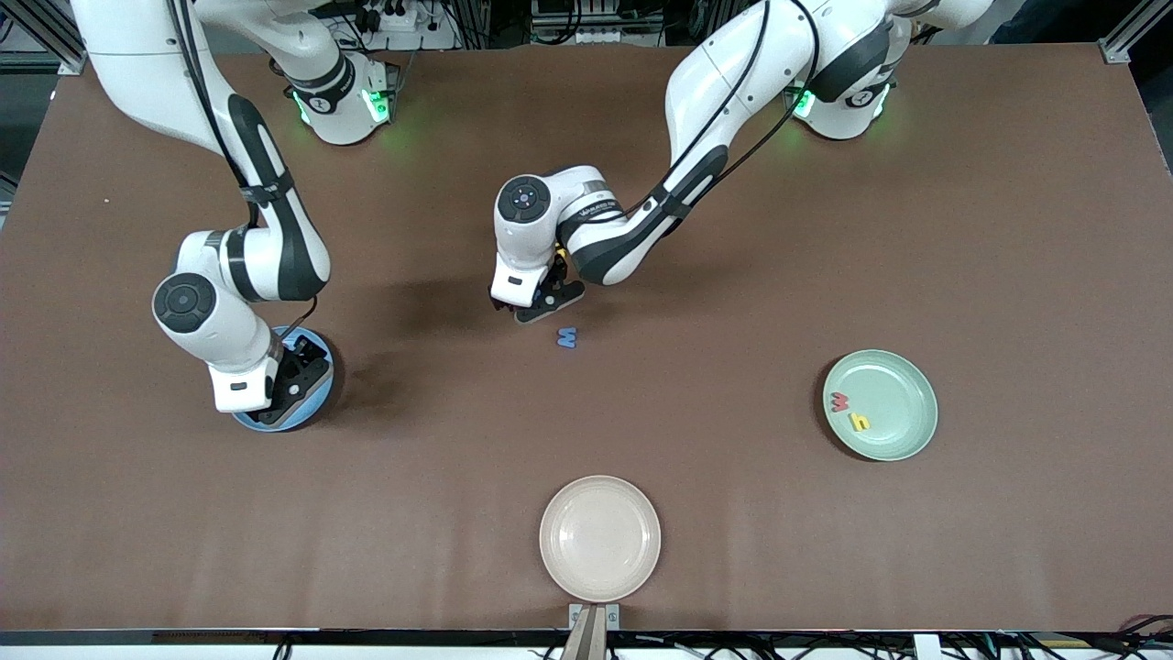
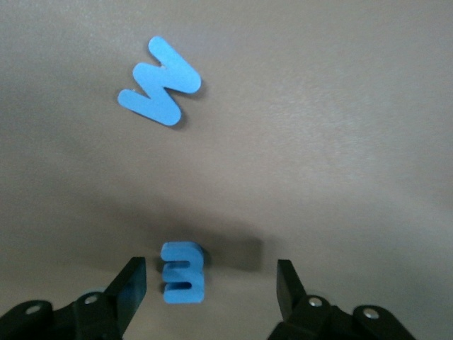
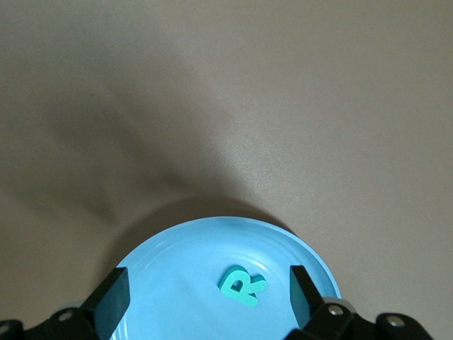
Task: Sort uppercase to blue plate, lowercase to green plate
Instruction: 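Place the m on the green plate while the right gripper grasps the W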
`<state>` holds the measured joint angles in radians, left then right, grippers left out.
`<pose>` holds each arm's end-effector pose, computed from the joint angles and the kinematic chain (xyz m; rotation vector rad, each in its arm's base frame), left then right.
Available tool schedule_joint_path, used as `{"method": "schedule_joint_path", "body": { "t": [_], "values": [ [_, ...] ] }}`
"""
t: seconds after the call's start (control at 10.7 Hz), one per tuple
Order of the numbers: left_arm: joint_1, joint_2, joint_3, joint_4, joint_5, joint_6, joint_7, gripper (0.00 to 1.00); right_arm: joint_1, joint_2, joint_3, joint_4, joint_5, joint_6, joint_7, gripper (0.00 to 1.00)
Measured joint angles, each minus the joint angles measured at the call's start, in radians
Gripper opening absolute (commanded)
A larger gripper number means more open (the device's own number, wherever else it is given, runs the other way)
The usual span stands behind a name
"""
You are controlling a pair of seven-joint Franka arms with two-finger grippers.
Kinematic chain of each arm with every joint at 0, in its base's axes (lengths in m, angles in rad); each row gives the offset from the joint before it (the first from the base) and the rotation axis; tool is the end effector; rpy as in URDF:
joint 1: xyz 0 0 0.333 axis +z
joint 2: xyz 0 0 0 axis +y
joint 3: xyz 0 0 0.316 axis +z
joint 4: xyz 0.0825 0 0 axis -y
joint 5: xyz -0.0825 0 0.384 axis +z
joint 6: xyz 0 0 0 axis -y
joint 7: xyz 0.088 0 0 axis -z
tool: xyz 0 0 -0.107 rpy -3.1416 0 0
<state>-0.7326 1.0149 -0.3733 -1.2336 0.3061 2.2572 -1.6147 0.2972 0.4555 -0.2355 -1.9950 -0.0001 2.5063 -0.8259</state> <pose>0.4155 -0.6355 0.1778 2.9584 0.7525 -0.0759 0.6149 0.0430 0.2425 2.7110 1.3337 0.0377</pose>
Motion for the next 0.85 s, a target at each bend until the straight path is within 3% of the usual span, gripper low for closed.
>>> {"method": "schedule_joint_path", "body": {
  "t": [0.28, 0.56, 0.66, 0.75, 0.85],
  "values": [
    [-0.007, 0.011, 0.002, 0.001, 0.0, -0.017, 0.0, 0.62, 0.0, 0.001, 0.0, 0.0, 0.0, -0.002, 0.0, 1.0],
    [-0.011, 0.01, 0.002, 0.007, 0.0, -0.034, 0.0, 0.33, 0.0, 0.002, 0.0, 0.0, 0.001, -0.002, 0.0, 1.0],
    [-0.012, 0.009, 0.002, 0.01, -0.002, -0.035, 0.0, 0.13, 0.0, 0.002, 0.0, 0.0, 0.001, -0.002, 0.0, 1.0],
    [-0.015, 0.009, 0.002, 0.014, -0.002, -0.036, 0.0, 0.0, 0.0, 0.002, 0.0, 0.0, 0.001, -0.003, 0.0, 1.0],
    [-0.017, 0.007, 0.002, 0.018, -0.003, -0.04, 0.001, 0.0, 0.0, 0.002, 0.0, 0.0, 0.002, -0.003, 0.0, 1.0]
  ]
}}
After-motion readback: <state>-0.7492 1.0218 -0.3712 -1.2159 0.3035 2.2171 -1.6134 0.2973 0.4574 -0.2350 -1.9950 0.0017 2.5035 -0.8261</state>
